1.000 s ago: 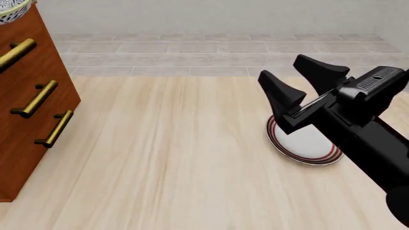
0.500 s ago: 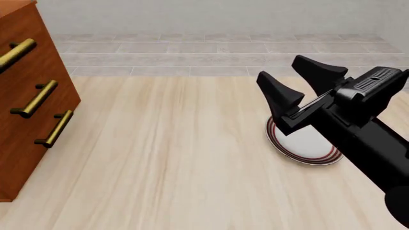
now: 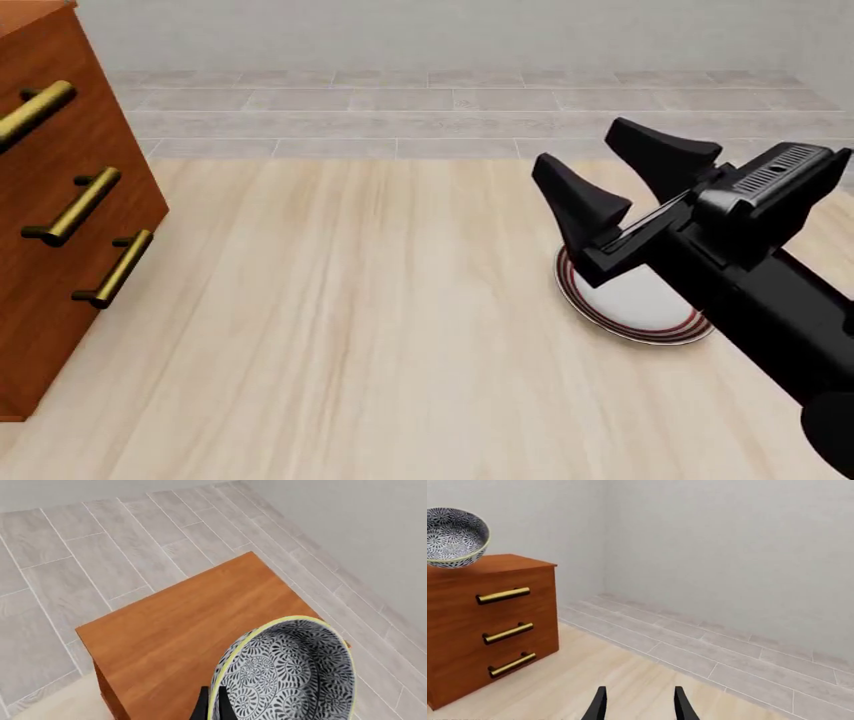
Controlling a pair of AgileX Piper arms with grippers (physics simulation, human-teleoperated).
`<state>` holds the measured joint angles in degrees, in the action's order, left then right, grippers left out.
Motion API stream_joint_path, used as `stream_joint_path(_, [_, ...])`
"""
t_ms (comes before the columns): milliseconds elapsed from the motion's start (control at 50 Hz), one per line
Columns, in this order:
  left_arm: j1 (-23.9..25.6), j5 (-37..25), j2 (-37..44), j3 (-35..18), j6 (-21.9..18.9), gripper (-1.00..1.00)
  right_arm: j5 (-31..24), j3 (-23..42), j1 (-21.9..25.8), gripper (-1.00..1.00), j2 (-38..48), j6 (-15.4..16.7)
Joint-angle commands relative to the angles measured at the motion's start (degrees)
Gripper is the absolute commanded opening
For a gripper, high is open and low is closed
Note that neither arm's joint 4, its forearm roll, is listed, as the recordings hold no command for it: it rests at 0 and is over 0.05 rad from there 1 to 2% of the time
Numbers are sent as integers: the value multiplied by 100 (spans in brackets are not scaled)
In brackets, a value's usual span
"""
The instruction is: Put the bowl on top of the cabinet.
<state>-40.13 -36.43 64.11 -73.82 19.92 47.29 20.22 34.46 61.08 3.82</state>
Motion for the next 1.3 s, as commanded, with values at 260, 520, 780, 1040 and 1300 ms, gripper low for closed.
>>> stream_joint_path(260, [-659, 384, -71, 400, -151, -100, 26, -11, 17, 100, 30, 30])
stream_joint_path(520, [-778, 412, -119, 407, -195, -100, 27, -6, 21, 100, 37, 34])
stream_joint_path(780, [-690, 460, -113, 389, -122, 100, 16, 11, 46, 100, 49, 36])
stream_joint_path(1040, [-703, 489, -129, 408, -136, 100, 17, -12, 48, 100, 24, 45])
stream_joint_path(1300, [-752, 373, -130, 164, -144, 100, 11, -31, 64, 100, 2, 69])
